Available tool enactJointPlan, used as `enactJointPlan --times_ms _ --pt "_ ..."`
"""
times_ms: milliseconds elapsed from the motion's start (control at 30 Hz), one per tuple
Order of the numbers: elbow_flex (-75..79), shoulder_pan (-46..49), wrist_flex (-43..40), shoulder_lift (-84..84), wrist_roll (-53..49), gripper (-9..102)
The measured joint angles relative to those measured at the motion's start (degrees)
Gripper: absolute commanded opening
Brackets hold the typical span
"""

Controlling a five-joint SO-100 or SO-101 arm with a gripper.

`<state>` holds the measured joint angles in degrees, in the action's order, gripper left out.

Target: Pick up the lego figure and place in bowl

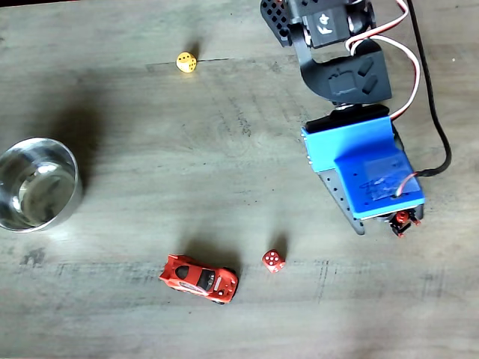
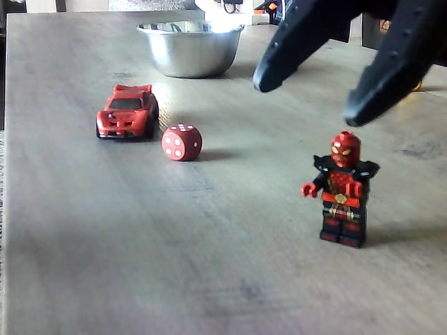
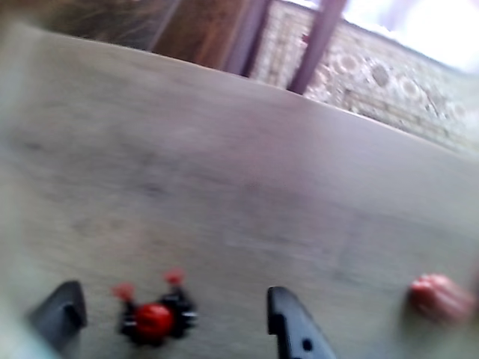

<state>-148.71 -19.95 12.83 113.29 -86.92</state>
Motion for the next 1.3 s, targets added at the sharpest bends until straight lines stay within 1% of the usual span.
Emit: enactJointPlan --times_ms 233,500,1300 --pt "-0.18 -1.67 0.00 0.00 0.00 29" --pt "-4.92 -1.67 0.00 0.00 0.00 29" --pt "-5.01 -1.41 0.35 -3.34 0.00 29"
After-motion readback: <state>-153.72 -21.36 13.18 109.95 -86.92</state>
